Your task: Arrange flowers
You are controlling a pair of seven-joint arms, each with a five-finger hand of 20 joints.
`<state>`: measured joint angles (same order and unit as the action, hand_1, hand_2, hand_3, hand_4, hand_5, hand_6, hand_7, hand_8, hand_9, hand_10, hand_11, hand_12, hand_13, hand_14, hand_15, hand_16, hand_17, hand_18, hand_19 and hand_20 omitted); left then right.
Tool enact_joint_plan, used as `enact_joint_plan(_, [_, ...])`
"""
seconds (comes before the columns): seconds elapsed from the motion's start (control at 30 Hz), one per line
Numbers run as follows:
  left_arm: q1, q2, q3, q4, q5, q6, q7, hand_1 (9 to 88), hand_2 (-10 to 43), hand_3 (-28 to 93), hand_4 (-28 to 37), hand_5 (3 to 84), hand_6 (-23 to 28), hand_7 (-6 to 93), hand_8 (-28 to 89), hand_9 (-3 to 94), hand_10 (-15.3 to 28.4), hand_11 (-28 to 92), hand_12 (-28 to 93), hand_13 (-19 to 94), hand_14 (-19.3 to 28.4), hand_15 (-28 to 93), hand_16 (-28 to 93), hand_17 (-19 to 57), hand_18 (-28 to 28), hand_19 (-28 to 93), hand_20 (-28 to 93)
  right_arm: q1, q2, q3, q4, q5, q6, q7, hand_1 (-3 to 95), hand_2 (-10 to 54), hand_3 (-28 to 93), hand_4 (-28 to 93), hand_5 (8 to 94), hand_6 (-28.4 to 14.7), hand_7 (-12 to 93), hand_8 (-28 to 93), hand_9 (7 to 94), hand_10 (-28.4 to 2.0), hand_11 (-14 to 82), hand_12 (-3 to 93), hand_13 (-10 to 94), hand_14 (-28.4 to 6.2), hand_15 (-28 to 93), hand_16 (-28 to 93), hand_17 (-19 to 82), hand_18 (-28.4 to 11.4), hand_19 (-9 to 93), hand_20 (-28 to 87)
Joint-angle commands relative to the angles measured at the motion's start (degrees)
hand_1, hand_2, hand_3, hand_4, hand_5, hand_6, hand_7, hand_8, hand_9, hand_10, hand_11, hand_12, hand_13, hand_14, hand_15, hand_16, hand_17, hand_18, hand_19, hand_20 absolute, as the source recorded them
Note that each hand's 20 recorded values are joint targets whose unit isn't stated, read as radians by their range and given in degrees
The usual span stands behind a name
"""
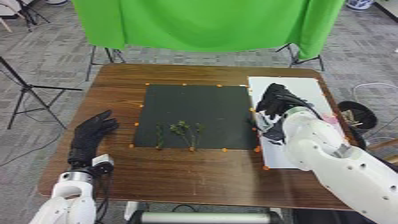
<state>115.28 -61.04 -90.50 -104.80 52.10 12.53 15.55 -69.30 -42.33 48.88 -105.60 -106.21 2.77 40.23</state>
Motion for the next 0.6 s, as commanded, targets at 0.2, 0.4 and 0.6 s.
enact_joint_plan(0.2, [0.31,-0.29,0.32,0.17,-0.13,-0.29,-0.55,24.3,-2.8,73,-28.3,50.8,4.3,12.0,-8,51.8,14.7,20,8,45,17.1,23,-5,10.1,11.4,8,15,-2.24,0.49,1.52,-5.16,-0.35,-24.28,8.2,21.2,-9.5,55,-9,54.0,-12.5,4,-5,65.6,-23.4,8.2,13.6,91,-5.7,49,27,69,-5.2,87,36])
enact_joint_plan(0.4, [0.01,-0.4,0.59,0.33,-0.03,-0.49,-0.61,24.2,-2.7,73,-28.3,50.8,4.4,11.9,-8,51.8,14.6,20,8,45,17.2,23,-5,10.0,11.4,8,15,-4.27,-0.71,-1.58,-4.34,-5.44,-18.34,9.07,27.8,-9.5,55,-10,59.0,-13.7,6,-5,75.5,-21.9,11.5,13.8,93,-4.3,48,27,71,-4.3,87,35])
enact_joint_plan(0.6, [0.31,-0.64,0.49,0.22,-0.17,-0.35,-0.51,24.3,-2.7,73,-28.3,50.8,4.3,11.9,-8,51.9,14.7,20,8,45,17.1,23,-5,10.0,11.4,8,15,-7.44,-1.88,-3.56,-1.88,-9.16,-9.04,7.44,48.2,-9.5,62,-13,69.5,-9.4,14,-3,87.8,-16.1,22.4,18.8,94,-1.9,54,23,75,-2.5,86,37])
